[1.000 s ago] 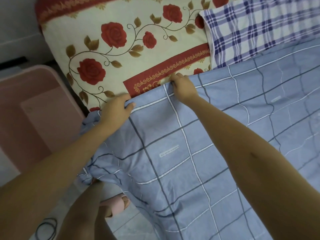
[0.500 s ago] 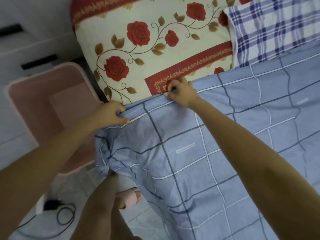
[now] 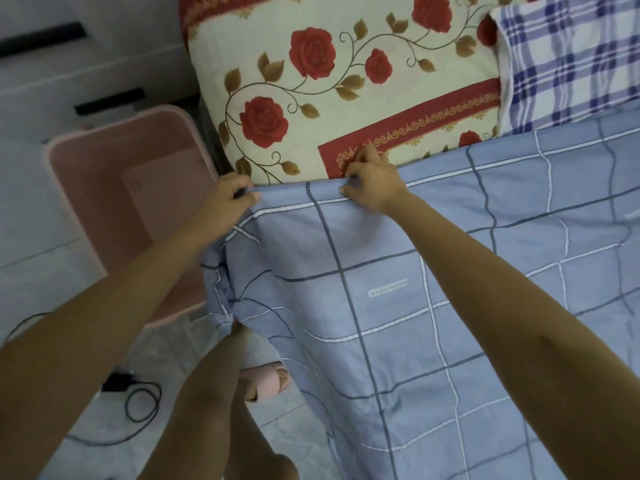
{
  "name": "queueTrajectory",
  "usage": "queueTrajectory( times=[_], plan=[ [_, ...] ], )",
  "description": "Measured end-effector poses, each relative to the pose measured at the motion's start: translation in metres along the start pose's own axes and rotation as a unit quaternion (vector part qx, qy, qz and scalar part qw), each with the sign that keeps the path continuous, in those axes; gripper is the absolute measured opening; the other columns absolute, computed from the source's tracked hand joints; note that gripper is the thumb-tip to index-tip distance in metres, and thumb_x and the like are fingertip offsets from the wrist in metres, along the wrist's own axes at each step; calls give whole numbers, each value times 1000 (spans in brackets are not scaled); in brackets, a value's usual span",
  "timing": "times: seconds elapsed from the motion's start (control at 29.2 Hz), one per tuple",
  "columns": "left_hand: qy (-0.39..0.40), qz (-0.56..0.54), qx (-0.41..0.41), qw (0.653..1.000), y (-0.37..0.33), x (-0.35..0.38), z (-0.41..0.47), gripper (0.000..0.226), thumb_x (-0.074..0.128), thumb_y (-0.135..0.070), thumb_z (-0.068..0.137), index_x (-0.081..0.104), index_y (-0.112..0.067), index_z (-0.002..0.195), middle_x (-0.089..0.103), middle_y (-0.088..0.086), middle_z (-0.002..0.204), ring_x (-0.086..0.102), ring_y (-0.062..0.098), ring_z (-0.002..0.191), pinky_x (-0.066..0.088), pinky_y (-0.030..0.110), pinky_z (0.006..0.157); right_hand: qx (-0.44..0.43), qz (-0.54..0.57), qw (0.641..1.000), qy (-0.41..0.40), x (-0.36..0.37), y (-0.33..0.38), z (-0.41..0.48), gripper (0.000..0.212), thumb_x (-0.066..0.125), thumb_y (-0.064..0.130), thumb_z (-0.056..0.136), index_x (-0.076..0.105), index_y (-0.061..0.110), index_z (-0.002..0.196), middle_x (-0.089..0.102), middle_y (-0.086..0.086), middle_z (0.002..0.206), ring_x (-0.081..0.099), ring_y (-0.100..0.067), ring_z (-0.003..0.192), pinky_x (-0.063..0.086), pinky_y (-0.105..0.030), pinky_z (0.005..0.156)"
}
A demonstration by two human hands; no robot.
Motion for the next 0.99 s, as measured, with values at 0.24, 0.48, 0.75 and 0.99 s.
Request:
queueTrajectory(
  times=[0.24, 0.48, 0.75, 0.99],
  plan=[
    [-125, -2, -55, 991, -10, -13, -15, 35, 50, 3, 88, 31, -17, 67, 34, 0, 66, 31, 6, 59, 31, 9, 54, 13, 20, 999, -32, -16, 8, 8, 22, 67, 23, 83, 60, 17, 103, 63, -3, 106, 52, -24, 105, 29, -31, 91],
    [-270, 217, -35, 937, -58, -2, -10, 36, 53, -1, 71, 52, -7, 107, 50, 16, 119, 45, 34, 112, 34, 41, 94, 17, 84, 943, -323, -43, -23, -43, 45, 53, 27, 88, 49, 10, 130, 53, -8, 127, 45, -28, 120, 26, -37, 106],
    [90, 387, 203, 895, -135, 188, 41, 69, 56, -31, 89, 23, -18, 148, 15, 7, 157, 20, 27, 141, 19, 48, 108, 555, 262, 732, -296, 33, -253, -169, 64, 43, 38, 97, 15, 15, 150, 16, -7, 156, 11, -24, 145, 11, -48, 114],
    [50, 269, 128, 953, -179, 232, 123, 67, 75, -38, 75, 44, -13, 129, 51, 9, 126, 46, 29, 116, 38, 40, 92, 540, 226, 753, -300, 65, -329, -182, 53, 25, 38, 102, 18, 20, 151, 15, 1, 159, 11, -22, 146, 3, -43, 116]
  ],
)
Point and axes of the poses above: each hand's wrist, its own z-axis towards the middle knuckle, its own x-axis out of the palm, y = z × x, the point moved 10 cm from there along z, towards the middle knuckle
